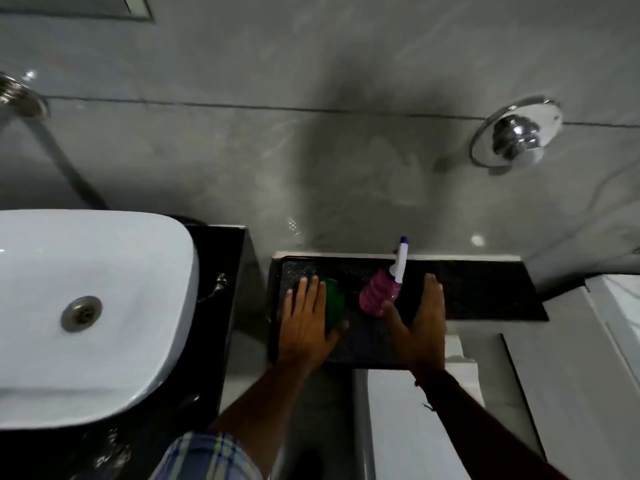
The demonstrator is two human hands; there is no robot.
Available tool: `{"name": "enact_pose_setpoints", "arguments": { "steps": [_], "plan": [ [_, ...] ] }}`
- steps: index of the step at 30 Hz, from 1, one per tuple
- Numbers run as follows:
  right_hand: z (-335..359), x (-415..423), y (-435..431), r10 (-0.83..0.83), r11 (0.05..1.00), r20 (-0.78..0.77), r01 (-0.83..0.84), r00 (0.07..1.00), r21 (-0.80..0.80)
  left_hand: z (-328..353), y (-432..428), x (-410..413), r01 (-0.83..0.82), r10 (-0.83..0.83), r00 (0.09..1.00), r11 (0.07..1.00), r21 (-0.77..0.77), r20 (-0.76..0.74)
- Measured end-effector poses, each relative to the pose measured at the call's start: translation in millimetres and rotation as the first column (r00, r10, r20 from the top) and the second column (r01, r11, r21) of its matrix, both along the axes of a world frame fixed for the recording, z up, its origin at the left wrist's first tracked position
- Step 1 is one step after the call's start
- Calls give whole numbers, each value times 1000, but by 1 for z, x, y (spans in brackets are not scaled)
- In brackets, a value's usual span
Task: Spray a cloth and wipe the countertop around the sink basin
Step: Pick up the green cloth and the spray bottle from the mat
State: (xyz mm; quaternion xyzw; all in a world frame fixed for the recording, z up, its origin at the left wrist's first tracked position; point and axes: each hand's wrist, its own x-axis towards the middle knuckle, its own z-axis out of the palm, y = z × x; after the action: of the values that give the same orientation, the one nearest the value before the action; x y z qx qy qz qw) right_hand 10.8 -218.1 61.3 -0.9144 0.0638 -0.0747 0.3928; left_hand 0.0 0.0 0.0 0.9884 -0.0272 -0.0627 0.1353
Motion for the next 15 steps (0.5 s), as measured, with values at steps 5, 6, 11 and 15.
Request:
{"name": "enact_pose_setpoints", "arguments": {
  "steps": [5,6,11,15],
  "plan": [
    [-27,51,17,77,971,132,-105,988,215,-49,-19,57,-7,10,999,998,-69,44],
    [-29,55,19,59,963,144,-94,988,252,-57,-25,62,-6,7,1000,998,-64,25],
    [-47,64,19,4,937,104,-40,995,347,-85,-32,64,-17,18,999,1000,7,-43],
    [-41,79,21,-22,925,120,-25,993,378,-86,-35,65,-59,60,997,998,30,-41]
  ]
}}
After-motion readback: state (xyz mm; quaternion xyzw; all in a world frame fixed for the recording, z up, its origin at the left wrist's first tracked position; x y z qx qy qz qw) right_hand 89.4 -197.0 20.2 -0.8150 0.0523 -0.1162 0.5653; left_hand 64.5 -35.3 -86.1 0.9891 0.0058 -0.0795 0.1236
